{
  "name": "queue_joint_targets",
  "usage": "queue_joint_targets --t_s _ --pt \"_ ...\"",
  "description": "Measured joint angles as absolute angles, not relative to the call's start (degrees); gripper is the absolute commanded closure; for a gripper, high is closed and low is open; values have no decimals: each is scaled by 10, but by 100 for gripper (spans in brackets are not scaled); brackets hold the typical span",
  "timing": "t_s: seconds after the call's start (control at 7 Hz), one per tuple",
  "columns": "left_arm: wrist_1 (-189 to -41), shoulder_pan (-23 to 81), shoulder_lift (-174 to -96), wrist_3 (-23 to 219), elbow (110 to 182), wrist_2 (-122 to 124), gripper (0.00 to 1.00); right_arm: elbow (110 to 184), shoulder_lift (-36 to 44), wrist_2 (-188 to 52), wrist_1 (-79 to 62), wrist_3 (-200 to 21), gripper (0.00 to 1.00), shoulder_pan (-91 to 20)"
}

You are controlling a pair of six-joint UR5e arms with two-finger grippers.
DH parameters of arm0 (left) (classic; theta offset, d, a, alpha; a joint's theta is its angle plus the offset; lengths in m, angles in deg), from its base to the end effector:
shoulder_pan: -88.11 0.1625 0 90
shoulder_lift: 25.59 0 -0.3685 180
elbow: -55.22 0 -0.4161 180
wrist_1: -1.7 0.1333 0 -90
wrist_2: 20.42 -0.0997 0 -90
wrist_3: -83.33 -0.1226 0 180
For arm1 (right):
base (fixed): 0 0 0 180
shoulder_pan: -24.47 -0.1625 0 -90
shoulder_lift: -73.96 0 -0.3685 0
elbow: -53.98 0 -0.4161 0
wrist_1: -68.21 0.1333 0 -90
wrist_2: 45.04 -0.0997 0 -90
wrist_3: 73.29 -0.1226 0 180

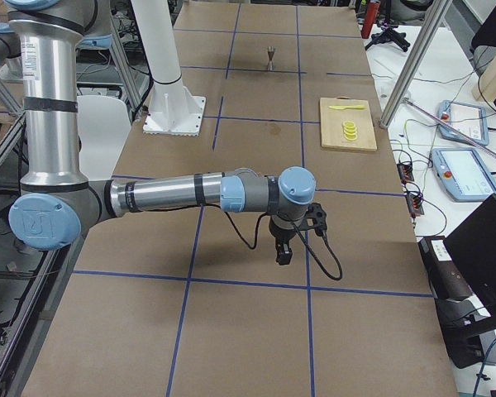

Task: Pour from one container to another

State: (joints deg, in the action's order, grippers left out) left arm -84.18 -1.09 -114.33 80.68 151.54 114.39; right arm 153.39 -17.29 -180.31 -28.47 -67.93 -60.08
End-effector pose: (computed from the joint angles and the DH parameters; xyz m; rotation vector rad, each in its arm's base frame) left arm -0.0398 -0.5081 0.5795 0.0282 0.7818 0.0635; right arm -0.0020 -0.5078 0.5555 0.0239 -0.7913 -0.1889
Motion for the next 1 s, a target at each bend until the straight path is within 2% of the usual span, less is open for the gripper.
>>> queue_joint_targets --t_s 1.0 --pt "-839 -19 -1129 811 1543 1149 0 1529 -173 -1802 -284 -678 0 -599"
